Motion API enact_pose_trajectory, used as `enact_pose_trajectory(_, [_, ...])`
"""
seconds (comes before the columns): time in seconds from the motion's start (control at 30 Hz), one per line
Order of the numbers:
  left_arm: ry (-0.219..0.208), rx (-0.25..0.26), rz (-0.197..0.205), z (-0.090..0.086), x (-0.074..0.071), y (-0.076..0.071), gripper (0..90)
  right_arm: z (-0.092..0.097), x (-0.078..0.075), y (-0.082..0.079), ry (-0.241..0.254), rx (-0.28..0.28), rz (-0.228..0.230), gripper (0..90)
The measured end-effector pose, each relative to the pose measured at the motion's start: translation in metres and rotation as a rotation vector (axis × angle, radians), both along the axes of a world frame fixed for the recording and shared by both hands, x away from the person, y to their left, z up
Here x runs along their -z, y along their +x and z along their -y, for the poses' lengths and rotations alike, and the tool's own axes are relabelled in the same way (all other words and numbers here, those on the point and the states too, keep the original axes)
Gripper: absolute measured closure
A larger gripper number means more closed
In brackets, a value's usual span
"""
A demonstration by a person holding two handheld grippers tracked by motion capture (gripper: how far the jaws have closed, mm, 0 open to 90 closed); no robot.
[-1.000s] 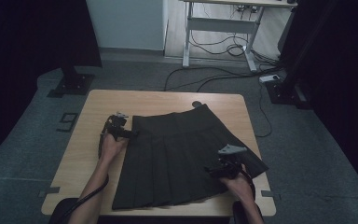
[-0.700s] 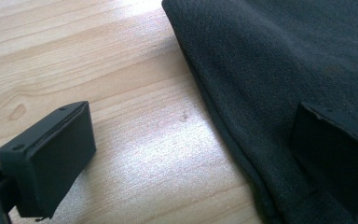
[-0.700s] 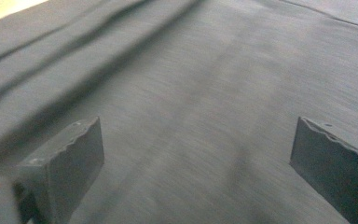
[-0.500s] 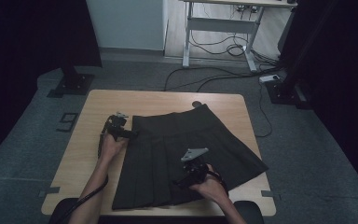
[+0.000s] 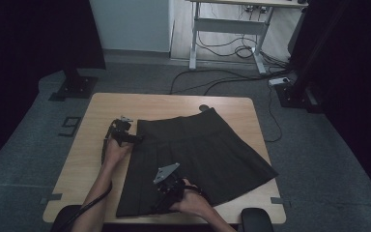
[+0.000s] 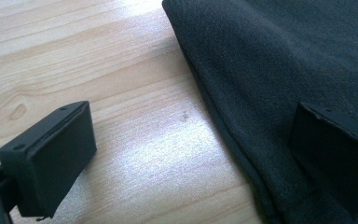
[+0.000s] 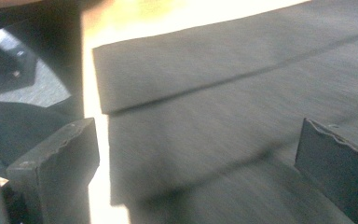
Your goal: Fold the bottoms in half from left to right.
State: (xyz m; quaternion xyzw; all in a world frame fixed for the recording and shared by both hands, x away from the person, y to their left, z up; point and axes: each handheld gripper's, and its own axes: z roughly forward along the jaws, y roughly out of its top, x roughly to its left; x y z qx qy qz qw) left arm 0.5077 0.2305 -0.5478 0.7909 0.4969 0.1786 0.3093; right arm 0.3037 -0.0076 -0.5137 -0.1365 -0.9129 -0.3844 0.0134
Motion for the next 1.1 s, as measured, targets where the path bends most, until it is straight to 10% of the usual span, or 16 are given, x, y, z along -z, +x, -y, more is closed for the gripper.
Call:
enact_pose_trajectory(0.33, [0.0,-0.001,0.0,0.0,0.0,0.0,0.4,-0.022,0.026,-0.014,-0.108,-0.068,0.023,0.0])
enact_pose_trajectory(0.5, [0.0,-0.001,-0.001,0.0,0.0,0.0,0.0,-0.023,0.029,-0.02,-0.152,-0.087,0.124,1.7])
enact_pose_trajectory(0.83, [-0.002,-0.007,0.007,0.001,0.0,0.0,1.4,-0.012,0.023,-0.011,-0.115,0.025,0.129,43.2])
enact_pose_trajectory(1.1, [-0.082,0.087,0.05,0.01,-0.003,-0.008,64.4,-0.007,0.02,-0.004,-0.12,0.083,0.139,75.5])
